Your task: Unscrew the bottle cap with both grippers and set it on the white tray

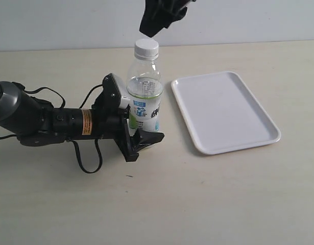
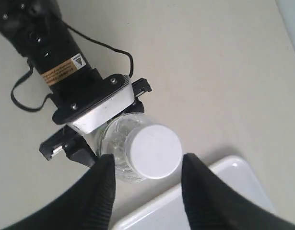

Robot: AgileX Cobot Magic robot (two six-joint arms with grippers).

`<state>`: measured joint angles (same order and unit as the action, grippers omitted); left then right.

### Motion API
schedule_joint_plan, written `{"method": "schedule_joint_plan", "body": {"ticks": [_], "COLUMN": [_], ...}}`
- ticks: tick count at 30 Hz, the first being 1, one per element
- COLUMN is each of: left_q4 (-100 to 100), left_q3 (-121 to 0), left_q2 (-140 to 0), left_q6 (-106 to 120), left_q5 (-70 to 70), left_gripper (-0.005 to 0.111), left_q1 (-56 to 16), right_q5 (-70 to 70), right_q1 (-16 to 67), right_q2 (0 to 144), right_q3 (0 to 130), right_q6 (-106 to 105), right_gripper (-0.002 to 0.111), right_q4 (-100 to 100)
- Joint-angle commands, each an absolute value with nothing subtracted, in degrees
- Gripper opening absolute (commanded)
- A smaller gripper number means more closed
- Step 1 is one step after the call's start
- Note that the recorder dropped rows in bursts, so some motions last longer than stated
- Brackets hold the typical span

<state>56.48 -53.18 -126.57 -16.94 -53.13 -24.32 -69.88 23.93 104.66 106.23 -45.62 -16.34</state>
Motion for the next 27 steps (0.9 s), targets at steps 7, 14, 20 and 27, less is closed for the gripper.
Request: {"method": "schedule_joint_plan", "body": {"ticks": [7,14,20,27], "left_q4": [56.1,56.9,56.9,56.9], "left_q3": [-53.5,-53.5,-53.5,-53.5], "left_q2": [-125.7,-125.7,-125.7,-125.7], "left_q6": [-16.6,-16.7,-16.7,-16.7], "left_q5": [-54.9,-54.9,-54.9,-54.9], "left_gripper": [0.000,0.000,0.000,0.000], "left_q1": [-24.6,-24.6,-24.6,-24.6], "right_q5": [-70.0,-70.0,-70.0,-70.0], "right_q1": [24.0,24.0,24.0,24.0], "right_q2": [106.3,109.3,111.2,111.7], "right_q3": [106.1,106.7,109.1,109.1], "right_q6": [-9.8,-7.1,-5.7,-4.8], "right_gripper": [0.064,0.064,0.064,0.064], "right_q4": [-13.7,-13.3,-13.5,-13.7]}}
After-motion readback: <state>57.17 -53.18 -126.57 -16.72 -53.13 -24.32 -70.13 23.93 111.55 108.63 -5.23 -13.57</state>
